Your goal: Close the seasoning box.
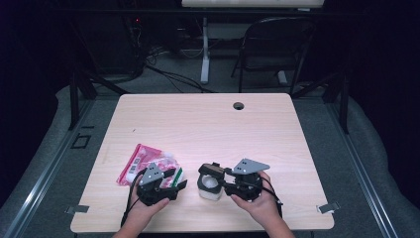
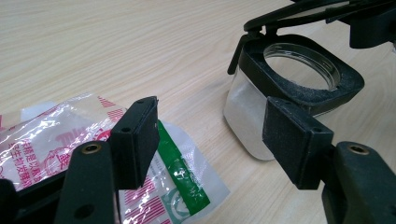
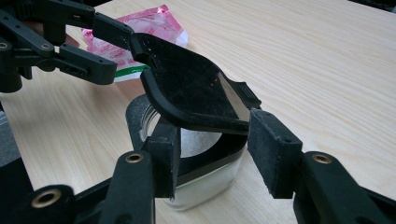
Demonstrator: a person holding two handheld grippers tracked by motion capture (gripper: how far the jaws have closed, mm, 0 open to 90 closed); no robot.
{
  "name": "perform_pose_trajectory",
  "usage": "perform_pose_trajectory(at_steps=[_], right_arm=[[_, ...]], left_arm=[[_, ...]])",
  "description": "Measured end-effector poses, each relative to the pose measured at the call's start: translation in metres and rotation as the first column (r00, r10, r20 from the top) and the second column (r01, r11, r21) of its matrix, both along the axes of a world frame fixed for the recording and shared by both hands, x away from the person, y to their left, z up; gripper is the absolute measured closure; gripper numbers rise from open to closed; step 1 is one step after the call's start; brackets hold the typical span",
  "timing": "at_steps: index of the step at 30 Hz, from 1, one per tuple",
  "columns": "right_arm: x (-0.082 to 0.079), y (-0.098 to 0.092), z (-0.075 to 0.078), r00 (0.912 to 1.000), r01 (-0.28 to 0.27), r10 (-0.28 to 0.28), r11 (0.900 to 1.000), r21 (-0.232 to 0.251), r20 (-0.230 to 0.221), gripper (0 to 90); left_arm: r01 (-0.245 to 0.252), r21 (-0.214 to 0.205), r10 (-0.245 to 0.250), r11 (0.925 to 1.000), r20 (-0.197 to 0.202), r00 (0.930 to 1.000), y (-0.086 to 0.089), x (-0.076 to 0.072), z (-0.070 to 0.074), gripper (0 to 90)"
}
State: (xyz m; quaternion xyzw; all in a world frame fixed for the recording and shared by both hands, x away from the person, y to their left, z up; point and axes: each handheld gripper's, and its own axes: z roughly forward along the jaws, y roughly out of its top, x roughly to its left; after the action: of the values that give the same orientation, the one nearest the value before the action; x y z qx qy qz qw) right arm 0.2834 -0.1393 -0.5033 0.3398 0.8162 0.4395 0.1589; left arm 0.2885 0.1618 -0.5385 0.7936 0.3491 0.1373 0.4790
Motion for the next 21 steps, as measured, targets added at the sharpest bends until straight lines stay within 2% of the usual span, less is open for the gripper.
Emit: perform_pose_trajectory(at_steps=[12, 21], right_arm=[[-0.0012, -0.0004, -0.0033, 1.0, -0.003, 0.003, 1.0, -0.005, -0.005, 54.4], [0.0016, -0.0031, -0.0068, 0.9992, -0.014, 0.014, 0.9999, -0.003, -0.039, 53.5]], left_arm=[[0.01, 0.006, -0.01, 0.9999, 0.002, 0.9999, -0.0042, 0.0002, -0.0003, 36.2], [0.012, 0.011, -0.012, 0.9999, 0.002, 0.9999, -0.0041, 0.0002, -0.0006, 36.2]])
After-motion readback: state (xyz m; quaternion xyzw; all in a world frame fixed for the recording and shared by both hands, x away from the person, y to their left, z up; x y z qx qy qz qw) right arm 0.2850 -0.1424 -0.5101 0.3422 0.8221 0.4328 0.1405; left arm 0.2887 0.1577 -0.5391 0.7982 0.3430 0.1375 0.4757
